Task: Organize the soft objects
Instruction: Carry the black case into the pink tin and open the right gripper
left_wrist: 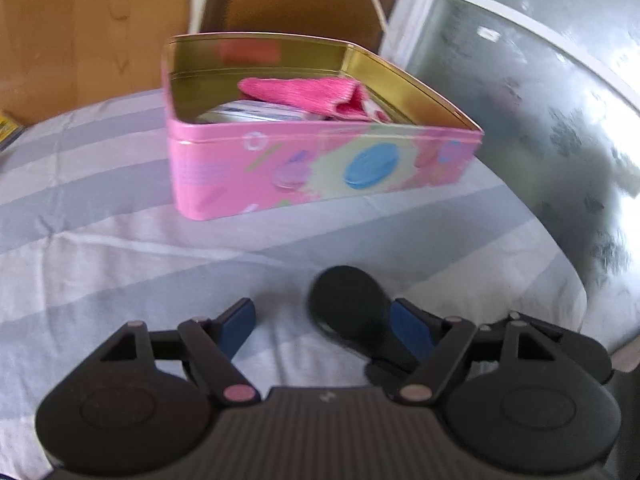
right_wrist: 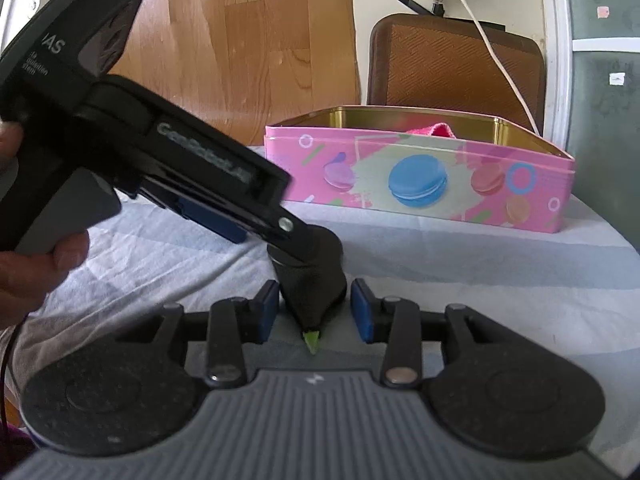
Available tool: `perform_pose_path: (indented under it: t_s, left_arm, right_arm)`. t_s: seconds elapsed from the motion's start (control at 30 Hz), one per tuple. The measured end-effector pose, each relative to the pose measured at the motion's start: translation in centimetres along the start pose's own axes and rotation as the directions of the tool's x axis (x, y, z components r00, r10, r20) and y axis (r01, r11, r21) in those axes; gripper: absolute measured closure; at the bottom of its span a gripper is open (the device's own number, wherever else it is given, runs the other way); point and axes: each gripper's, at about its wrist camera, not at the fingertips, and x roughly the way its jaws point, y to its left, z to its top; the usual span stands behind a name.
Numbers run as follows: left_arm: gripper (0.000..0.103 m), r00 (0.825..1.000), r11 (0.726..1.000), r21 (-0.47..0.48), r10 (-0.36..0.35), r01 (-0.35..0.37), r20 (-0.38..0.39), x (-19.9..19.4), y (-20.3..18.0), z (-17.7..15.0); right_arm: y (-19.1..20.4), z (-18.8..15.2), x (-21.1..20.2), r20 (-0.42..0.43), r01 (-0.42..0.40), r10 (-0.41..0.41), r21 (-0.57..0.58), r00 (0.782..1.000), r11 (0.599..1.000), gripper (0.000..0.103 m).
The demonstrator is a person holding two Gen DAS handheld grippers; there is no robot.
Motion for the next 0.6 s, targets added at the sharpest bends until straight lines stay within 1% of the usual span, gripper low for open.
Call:
perform_pose_path:
  t_s: [0.13, 0.2, 0.27, 0.3, 0.37, 0.43, 0.5, 0.57, 0.6]
  left_arm:
    - [0.030, 1.000, 0.997, 0.083, -0.006, 0.006, 0.005, 0.6, -1.8, -0.4]
    - [0.032, 1.000, 0.994, 0.110, -0.012, 0.009, 0.022, 0.8, -2.4, -0.7]
    - [0.041, 0.999, 0.995, 0.097, -0.024, 0.021, 0.027, 0.8, -2.3, -0.7]
    - [0.043, 0.999, 0.996, 0.088, -0.026, 0.023, 0.033, 0.7, -2.2, -0.7]
    - [0.043, 0.998, 0.997, 0.064, -0.043, 0.040, 0.049, 0.2, -1.7, -0.5]
    - [0.043, 0.994, 0.997, 0.056, -0.066, 0.061, 0.087, -0.9, -1.3, 0.1]
    - [0.042, 0.986, 0.995, 0.070, -0.078, 0.069, 0.144, -2.3, -1.3, 1.3]
    - [0.041, 0.976, 0.994, 0.089, -0.077, 0.060, 0.204, -3.5, -1.2, 3.0]
    - [0.038, 0.972, 0.994, 0.094, -0.070, 0.049, 0.224, -3.9, -1.2, 3.9]
  right_arm:
    - [0.4, -0.2, -0.3, 0.015, 0.003, -0.003, -0.019, 1.000, 1.000, 0.063]
    - [0.2, -0.3, -0.3, 0.022, 0.013, -0.013, -0.011, 1.000, 1.000, 0.063]
    - [-0.3, -0.3, -0.4, 0.029, 0.004, -0.004, 0.001, 1.000, 1.000, 0.063]
    - [-0.3, -0.3, -0.5, 0.037, 0.009, -0.009, 0.001, 0.999, 1.000, 0.064]
    - [0.0, 0.0, -0.9, 0.068, 0.018, -0.018, 0.000, 0.998, 1.000, 0.064]
    - [-0.1, 1.0, -1.3, 0.114, 0.024, -0.023, -0.008, 0.993, 1.000, 0.064]
    - [-0.2, 2.5, -1.4, 0.167, 0.030, -0.027, -0.019, 0.986, 0.999, 0.064]
    - [-0.4, 4.5, -1.0, 0.206, 0.036, -0.029, -0.030, 0.978, 0.999, 0.064]
    - [-0.7, 5.8, -0.5, 0.221, 0.038, -0.029, -0.037, 0.975, 0.999, 0.064]
